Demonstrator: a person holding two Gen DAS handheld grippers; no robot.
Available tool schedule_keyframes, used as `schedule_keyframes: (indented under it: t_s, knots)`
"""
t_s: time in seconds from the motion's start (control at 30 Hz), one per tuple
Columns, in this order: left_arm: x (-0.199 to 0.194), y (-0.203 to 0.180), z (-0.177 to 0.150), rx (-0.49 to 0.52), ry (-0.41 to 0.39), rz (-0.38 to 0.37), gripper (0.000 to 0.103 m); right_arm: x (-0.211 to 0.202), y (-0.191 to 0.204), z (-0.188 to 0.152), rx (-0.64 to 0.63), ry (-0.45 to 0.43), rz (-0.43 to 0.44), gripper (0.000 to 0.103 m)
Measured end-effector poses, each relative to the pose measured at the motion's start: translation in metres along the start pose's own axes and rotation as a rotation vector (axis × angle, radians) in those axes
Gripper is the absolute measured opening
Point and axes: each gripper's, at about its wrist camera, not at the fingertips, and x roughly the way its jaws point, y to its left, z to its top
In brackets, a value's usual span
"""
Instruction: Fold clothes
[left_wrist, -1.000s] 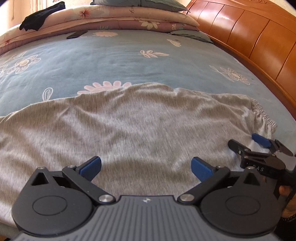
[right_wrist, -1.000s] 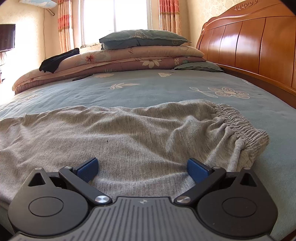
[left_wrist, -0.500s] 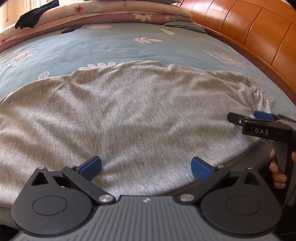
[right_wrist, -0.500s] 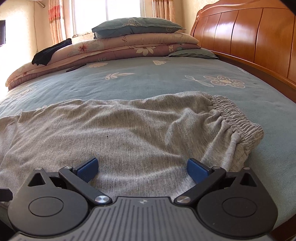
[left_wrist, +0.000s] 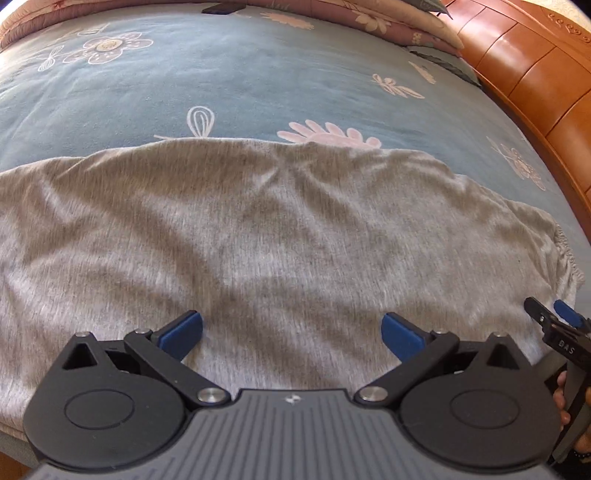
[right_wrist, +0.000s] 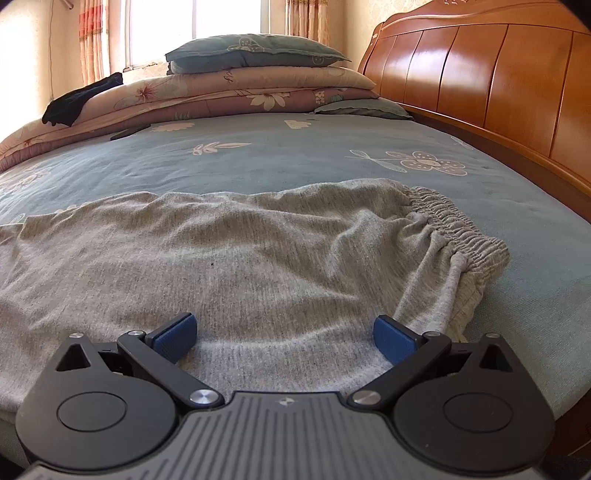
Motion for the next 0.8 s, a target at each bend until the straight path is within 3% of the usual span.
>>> schedule_keyframes:
  t_s: [0.1,0.17,0.27,0.4,0.47,0.6,0.73,0.8]
  knots:
    - [-0.016,0.012,-0.021,-0.003,0.025,-0.056,0.102,-0.002,0.005,0.001,0.011,0.018,-0.023,0.103]
    - [-0.025,0.02,-0.03,-0.013,0.06,-0.05,0.102,-0.003,0.01,0.005,0.01,0.048,-0.036,0.103]
    - [-0.056,0.033,-0.032,-0.011,-0.008,-0.014,0.102,-0.003,0.012,0.011,0.038,0.086,-0.005,0.103]
    - [-0.099,0.059,-0.004,-0.045,-0.157,-0.023,0.102,-0.015,0.004,0.012,0.175,0.03,0.134,0.103]
    - [-0.1,0.077,0.009,-0.071,-0.182,-0.004,0.102,-0.022,0.001,0.015,0.239,0.013,0.211,0.103]
    - [-0.078,0.111,0.019,-0.133,-0.171,0.001,0.102,-0.045,0.013,0.027,0.118,-0.044,0.307,0.103]
    - [-0.043,0.134,-0.003,-0.197,-0.095,0.02,0.102,-0.054,0.022,0.035,-0.056,-0.048,0.42,0.103]
    - [-0.046,0.133,-0.022,-0.156,-0.149,0.016,0.102,-0.052,0.027,0.032,-0.129,-0.048,0.427,0.103]
